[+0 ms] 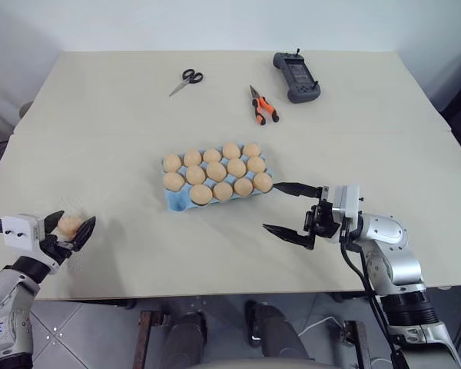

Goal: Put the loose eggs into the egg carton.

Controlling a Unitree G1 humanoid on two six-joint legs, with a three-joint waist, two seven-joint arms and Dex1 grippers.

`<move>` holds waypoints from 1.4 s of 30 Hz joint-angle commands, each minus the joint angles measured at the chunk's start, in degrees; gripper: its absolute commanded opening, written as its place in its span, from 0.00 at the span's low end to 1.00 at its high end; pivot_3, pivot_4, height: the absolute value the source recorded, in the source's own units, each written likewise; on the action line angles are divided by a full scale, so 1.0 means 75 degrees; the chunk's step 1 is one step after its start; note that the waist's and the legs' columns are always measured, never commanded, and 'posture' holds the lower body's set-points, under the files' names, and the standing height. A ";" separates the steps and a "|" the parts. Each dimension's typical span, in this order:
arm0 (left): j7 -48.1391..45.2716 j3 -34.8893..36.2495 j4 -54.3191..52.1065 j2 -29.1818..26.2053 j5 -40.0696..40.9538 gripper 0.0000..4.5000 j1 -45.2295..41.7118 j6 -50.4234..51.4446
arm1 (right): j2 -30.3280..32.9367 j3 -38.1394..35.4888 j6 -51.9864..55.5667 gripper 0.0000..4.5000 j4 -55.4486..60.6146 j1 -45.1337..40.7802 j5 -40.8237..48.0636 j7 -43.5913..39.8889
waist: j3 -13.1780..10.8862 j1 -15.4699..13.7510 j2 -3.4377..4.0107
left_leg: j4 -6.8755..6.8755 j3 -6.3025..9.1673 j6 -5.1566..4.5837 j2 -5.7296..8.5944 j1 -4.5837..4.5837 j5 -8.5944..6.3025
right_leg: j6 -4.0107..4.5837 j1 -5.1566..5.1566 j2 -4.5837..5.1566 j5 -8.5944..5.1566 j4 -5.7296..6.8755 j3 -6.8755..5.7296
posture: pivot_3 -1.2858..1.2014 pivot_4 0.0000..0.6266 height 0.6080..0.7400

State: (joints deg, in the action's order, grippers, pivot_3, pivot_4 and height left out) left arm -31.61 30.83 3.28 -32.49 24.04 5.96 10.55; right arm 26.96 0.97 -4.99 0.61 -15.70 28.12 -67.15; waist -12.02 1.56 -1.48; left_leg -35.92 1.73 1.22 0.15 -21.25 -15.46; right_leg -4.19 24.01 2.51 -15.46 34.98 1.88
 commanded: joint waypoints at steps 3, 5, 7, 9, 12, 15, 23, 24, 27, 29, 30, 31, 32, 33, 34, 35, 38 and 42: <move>0.0114 -0.0118 -0.0155 -0.0135 -0.0091 0.53 -0.0229 0.0115 | -0.0039 -0.0091 -0.0116 1.00 0.0262 0.0012 0.0035 0.0062 | 0.0000 -0.0002 0.0000 | -0.0003 -0.0008 -0.0002 0.0000 0.0003 0.0001 | 0.0000 -0.0001 0.0002 0.0000 0.0001 0.0004 | 0.52 0.24 1.00; -0.0079 -0.0227 -0.0291 -0.0231 0.0045 0.53 -0.0509 0.0167 | -0.0038 -0.0092 -0.0116 1.00 0.0241 -0.0014 0.0029 0.0074 | 0.0000 -0.0008 0.0000 | -0.0005 -0.0008 -0.0003 0.0000 0.0004 0.0002 | 0.0001 -0.0002 0.0002 0.0000 0.0002 0.0004 | 0.52 0.24 1.00; -0.0542 -0.0621 -0.0681 -0.0454 0.0255 0.53 -0.1038 0.0372 | -0.0037 -0.0096 -0.0123 1.00 0.0211 -0.0036 0.0015 0.0088 | 0.0001 -0.0051 -0.0003 | -0.0008 -0.0007 -0.0003 0.0000 0.0002 0.0002 | 0.0001 -0.0003 0.0002 0.0000 0.0003 0.0001 | 0.52 0.24 1.00; -0.0833 -0.0968 -0.0960 -0.0605 0.0373 0.53 -0.1470 0.0602 | -0.0041 -0.0101 -0.0128 1.00 0.0189 -0.0053 0.0003 0.0097 | 0.0002 -0.0087 -0.0004 | -0.0012 -0.0007 -0.0004 -0.0002 -0.0003 0.0003 | 0.0001 -0.0003 0.0004 0.0001 0.0003 -0.0006 | 0.52 0.24 1.00; -0.1534 -0.1955 -0.1106 -0.0767 0.0319 0.53 -0.2321 0.0899 | -0.0086 -0.0120 -0.0174 1.00 0.0132 -0.0096 -0.0047 0.0161 | 0.0003 -0.0096 -0.0002 | -0.0008 -0.0024 -0.0008 0.0000 -0.0001 0.0000 | -0.0002 -0.0002 0.0013 0.0003 0.0001 0.0000 | 0.52 0.24 1.00; -0.2189 -0.3006 -0.0944 -0.0729 0.0069 0.53 -0.3138 0.1047 | -0.0127 -0.0128 -0.0189 1.00 0.0129 -0.0125 -0.0113 0.0260 | 0.0003 -0.0098 -0.0001 | -0.0006 -0.0040 -0.0014 0.0001 0.0002 -0.0006 | -0.0005 0.0000 0.0014 0.0005 0.0001 -0.0004 | 0.52 0.24 1.00; -0.2845 -0.3836 -0.0236 -0.0716 -0.0396 0.53 -0.3795 0.0701 | -0.0144 -0.0214 -0.0210 1.00 0.0437 0.0144 -0.0168 0.0611 | 0.0002 0.0015 -0.0002 | -0.0018 -0.0121 -0.0022 -0.0013 -0.0007 -0.0032 | -0.0015 0.0078 -0.0003 0.0010 0.0085 0.0010 | 0.52 0.24 1.00; -0.2871 -0.3829 -0.0214 -0.0708 -0.0405 0.53 -0.3804 0.0674 | -0.0139 -0.0216 -0.0210 1.00 0.0467 0.0177 -0.0165 0.0641 | 0.0002 0.0009 -0.0002 | -0.0022 -0.0118 -0.0021 -0.0017 -0.0007 -0.0032 | -0.0014 0.0078 -0.0008 0.0009 0.0089 0.0008 | 0.52 0.24 1.00; -0.2895 -0.3815 -0.0167 -0.0695 -0.0454 0.53 -0.3818 0.0600 | -0.0123 -0.0203 -0.0205 1.00 0.0506 0.0209 -0.0156 0.0683 | 0.0002 0.0008 -0.0003 | -0.0039 -0.0125 -0.0022 -0.0017 -0.0006 -0.0031 | -0.0013 0.0073 -0.0008 0.0009 0.0089 0.0012 | 0.52 0.24 1.00; -0.2973 -0.3771 -0.0126 -0.0741 -0.0489 0.69 -0.3763 0.0411 | -0.0142 -0.0172 -0.0199 1.00 0.0591 0.0300 -0.0161 0.0739 | 0.0002 0.0002 -0.0003 | -0.0053 -0.0131 -0.0028 -0.0014 -0.0006 -0.0028 | -0.0014 0.0065 -0.0004 0.0009 0.0086 0.0016 | 0.52 0.24 1.00; -0.2997 -0.3761 -0.0098 -0.0755 -0.0531 0.75 -0.3757 0.0295 | -0.0150 -0.0153 -0.0195 1.00 0.0612 0.0318 -0.0162 0.0756 | 0.0002 0.0000 -0.0003 | -0.0058 -0.0134 -0.0032 -0.0012 -0.0005 -0.0025 | -0.0014 0.0063 0.0000 0.0009 0.0086 0.0018 | 0.52 0.24 1.00; -0.2956 -0.3734 -0.0043 -0.0782 -0.0612 0.82 -0.3755 0.0210 | -0.0152 -0.0135 -0.0176 1.00 0.0607 0.0300 -0.0158 0.0766 | 0.0002 -0.0002 -0.0003 | -0.0064 -0.0135 -0.0034 -0.0011 -0.0006 -0.0024 | -0.0014 0.0062 0.0001 0.0009 0.0087 0.0019 | 0.52 0.24 1.00; -0.2997 -0.3673 -0.0014 -0.0800 -0.0610 0.89 -0.3731 0.0086 | -0.0146 -0.0124 -0.0169 1.00 0.0582 0.0262 -0.0149 0.0754 | 0.0002 0.0001 -0.0003 | -0.0068 -0.0135 -0.0035 -0.0011 -0.0005 -0.0024 | -0.0015 0.0060 0.0001 0.0009 0.0088 0.0020 | 0.52 0.24 1.00; -0.2998 -0.3608 0.0012 -0.0818 -0.0592 0.89 -0.3698 0.0070 | -0.0138 -0.0122 -0.0163 1.00 0.0553 0.0229 -0.0144 0.0743 | 0.0002 0.0005 -0.0003 | -0.0070 -0.0137 -0.0036 -0.0011 -0.0004 -0.0023 | -0.0016 0.0059 0.0001 0.0010 0.0091 0.0022 | 0.52 0.24 1.00; -0.3003 -0.3551 0.0054 -0.0842 -0.0587 0.89 -0.3662 0.0052 | -0.0131 -0.0122 -0.0159 1.00 0.0518 0.0192 -0.0138 0.0727 | 0.0002 0.0009 -0.0003 | -0.0070 -0.0140 -0.0036 -0.0011 -0.0002 -0.0023 | -0.0016 0.0059 0.0001 0.0010 0.0093 0.0025 | 0.52 0.24 1.00; -0.3023 -0.3492 0.0087 -0.0867 -0.0583 0.89 -0.3605 -0.0017 | -0.0120 -0.0120 -0.0154 1.00 0.0479 0.0153 -0.0135 0.0700 | 0.0002 0.0015 -0.0003 | -0.0070 -0.0142 -0.0036 -0.0012 0.0002 -0.0023 | -0.0016 0.0060 0.0001 0.0010 0.0097 0.0026 | 0.52 0.24 1.00; -0.3058 -0.3228 0.0015 -0.1010 -0.0494 0.89 -0.3324 -0.0098 | -0.0088 -0.0130 -0.0143 1.00 0.0416 0.0080 -0.0122 0.0643 | 0.0002 0.0029 -0.0003 | -0.0069 -0.0145 -0.0036 -0.0014 0.0005 -0.0023 | -0.0015 0.0064 -0.0001 0.0010 0.0105 0.0027 | 0.52 0.24 1.00; -0.3194 -0.2635 -0.0294 -0.1235 -0.0290 0.89 -0.2734 -0.0321 | 0.0017 -0.0218 -0.0105 1.00 0.0397 0.0094 -0.0075 0.0571 | 0.0002 0.0011 -0.0003 | -0.0067 -0.0144 -0.0035 -0.0016 0.0003 -0.0024 | -0.0015 0.0066 0.0002 0.0010 0.0105 0.0022 | 0.52 0.24 1.00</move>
State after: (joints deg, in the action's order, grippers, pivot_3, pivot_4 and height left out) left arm -54.71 7.86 3.63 -40.54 20.21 -15.29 10.19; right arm 26.29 0.82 -5.55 2.52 -14.88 26.48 -62.38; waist -12.01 1.64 -1.50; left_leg -36.43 0.65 0.96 0.03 -21.25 -15.64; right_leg -4.30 24.51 2.54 -15.39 35.75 2.05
